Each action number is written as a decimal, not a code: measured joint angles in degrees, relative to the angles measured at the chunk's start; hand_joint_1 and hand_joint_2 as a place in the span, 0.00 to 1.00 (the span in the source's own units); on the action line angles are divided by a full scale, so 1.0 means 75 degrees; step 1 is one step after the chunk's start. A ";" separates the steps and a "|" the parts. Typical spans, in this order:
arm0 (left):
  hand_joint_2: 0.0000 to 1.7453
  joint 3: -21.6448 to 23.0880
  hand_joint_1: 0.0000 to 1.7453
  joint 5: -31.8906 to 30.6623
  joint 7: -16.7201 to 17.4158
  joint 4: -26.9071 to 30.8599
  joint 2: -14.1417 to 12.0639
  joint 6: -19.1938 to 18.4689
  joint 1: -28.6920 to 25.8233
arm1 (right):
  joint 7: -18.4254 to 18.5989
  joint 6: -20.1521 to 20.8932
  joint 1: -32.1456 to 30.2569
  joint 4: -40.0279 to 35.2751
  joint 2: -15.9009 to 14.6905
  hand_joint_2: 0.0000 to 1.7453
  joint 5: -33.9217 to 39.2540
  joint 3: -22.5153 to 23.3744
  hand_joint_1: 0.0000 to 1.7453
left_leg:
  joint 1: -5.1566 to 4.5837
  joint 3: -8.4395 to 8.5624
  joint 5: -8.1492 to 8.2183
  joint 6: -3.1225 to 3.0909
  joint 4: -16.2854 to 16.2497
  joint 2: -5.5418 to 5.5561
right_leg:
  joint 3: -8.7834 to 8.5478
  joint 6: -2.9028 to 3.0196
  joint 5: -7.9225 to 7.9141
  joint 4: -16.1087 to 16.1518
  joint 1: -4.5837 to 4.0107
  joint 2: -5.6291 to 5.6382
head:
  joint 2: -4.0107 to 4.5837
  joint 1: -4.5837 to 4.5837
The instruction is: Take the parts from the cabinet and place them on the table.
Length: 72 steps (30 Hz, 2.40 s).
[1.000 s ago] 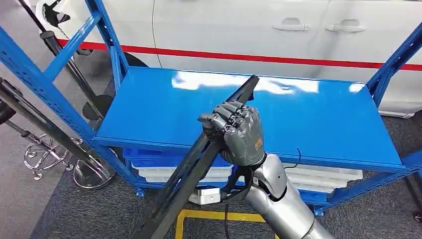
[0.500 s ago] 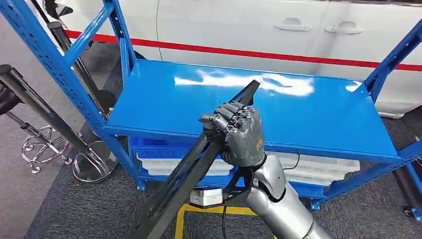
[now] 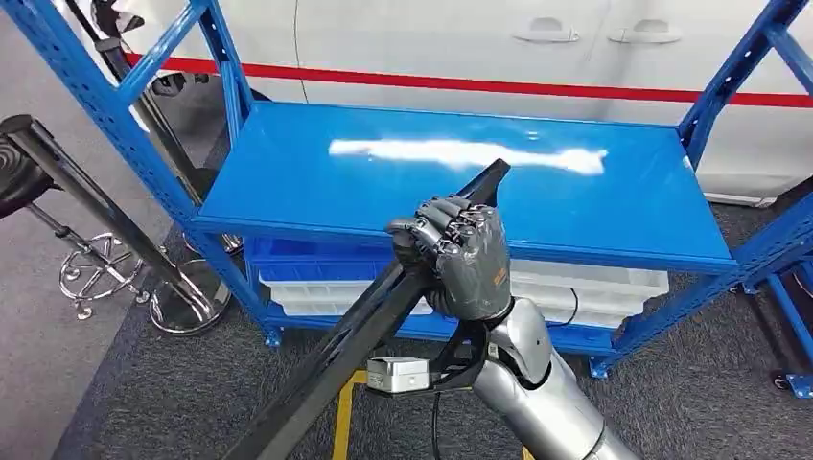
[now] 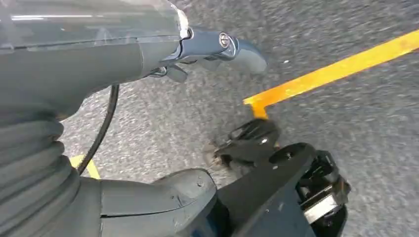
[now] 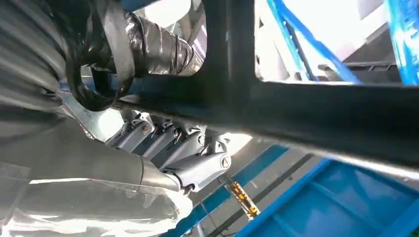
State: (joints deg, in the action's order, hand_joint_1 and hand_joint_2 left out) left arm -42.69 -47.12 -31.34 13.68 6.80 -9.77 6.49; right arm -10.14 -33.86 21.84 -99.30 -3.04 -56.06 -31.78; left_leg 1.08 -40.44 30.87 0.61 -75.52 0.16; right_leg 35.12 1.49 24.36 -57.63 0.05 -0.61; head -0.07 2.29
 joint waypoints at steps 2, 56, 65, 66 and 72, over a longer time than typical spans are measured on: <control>1.00 0.0000 0.00 0.0015 0.0000 0.0000 0.0000 -0.0012 0.0014 | 0.0003 0.0000 -0.0001 0.0000 0.0000 1.00 -0.0003 0.0000 1.00 | 0.0000 0.0742 -0.0431 -0.0022 0.0851 -0.0001 | 0.0274 -0.0051 -0.0112 -0.0133 0.0013 0.0000 | -0.0003 0.0000; 1.00 0.0131 0.00 0.0184 0.0029 -0.0012 0.0035 -0.0061 0.0109 | 0.0082 0.0125 0.0132 0.0341 0.0108 1.00 -0.0303 0.0023 1.00 | -0.0008 0.0180 -0.0413 0.0039 0.1752 -0.0055 | -0.0415 0.0016 0.0286 0.0013 0.0105 0.0025 | -0.0003 0.0006; 1.00 0.0143 0.00 0.0175 0.0070 -0.0009 -0.0017 -0.0044 0.0142 | 0.0003 0.0081 0.0111 0.0358 0.0143 1.00 -0.0210 0.0006 1.00 | -0.0097 0.1746 -0.0179 -0.0163 0.2449 -0.0032 | 0.0366 -0.0004 -0.0287 -0.0133 -0.0063 0.0016 | -0.0003 0.0003; 1.00 0.0143 0.00 0.0175 0.0070 -0.0009 -0.0020 -0.0041 0.0140 | -0.0006 0.0061 0.0102 0.0361 0.0149 1.00 -0.0160 0.0003 1.00 | -0.0118 0.1778 -0.0111 -0.0148 0.2578 -0.0030 | 0.0394 -0.0064 -0.0378 -0.0114 -0.0037 0.0002 | 0.0000 0.0003; 1.00 0.0189 0.00 0.0195 0.0082 -0.0006 -0.0035 -0.0041 0.0136 | -0.0015 0.0009 0.0065 0.0367 0.0157 1.00 0.0006 -0.0012 1.00 | -0.0057 0.1436 -0.0622 -0.0401 0.2738 -0.0119 | 0.0780 -0.0316 0.0679 -0.1109 0.0035 0.0079 | -0.0003 -0.0012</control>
State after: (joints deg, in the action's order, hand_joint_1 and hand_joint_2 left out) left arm -41.27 -45.66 -30.73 13.64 6.54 -10.08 7.52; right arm -10.25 -33.79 22.33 -96.54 -1.86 -56.02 -31.87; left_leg 0.65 -29.67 26.20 -2.40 -54.98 -0.73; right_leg 40.97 -0.87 29.45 -65.95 0.31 -0.01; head -0.09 2.21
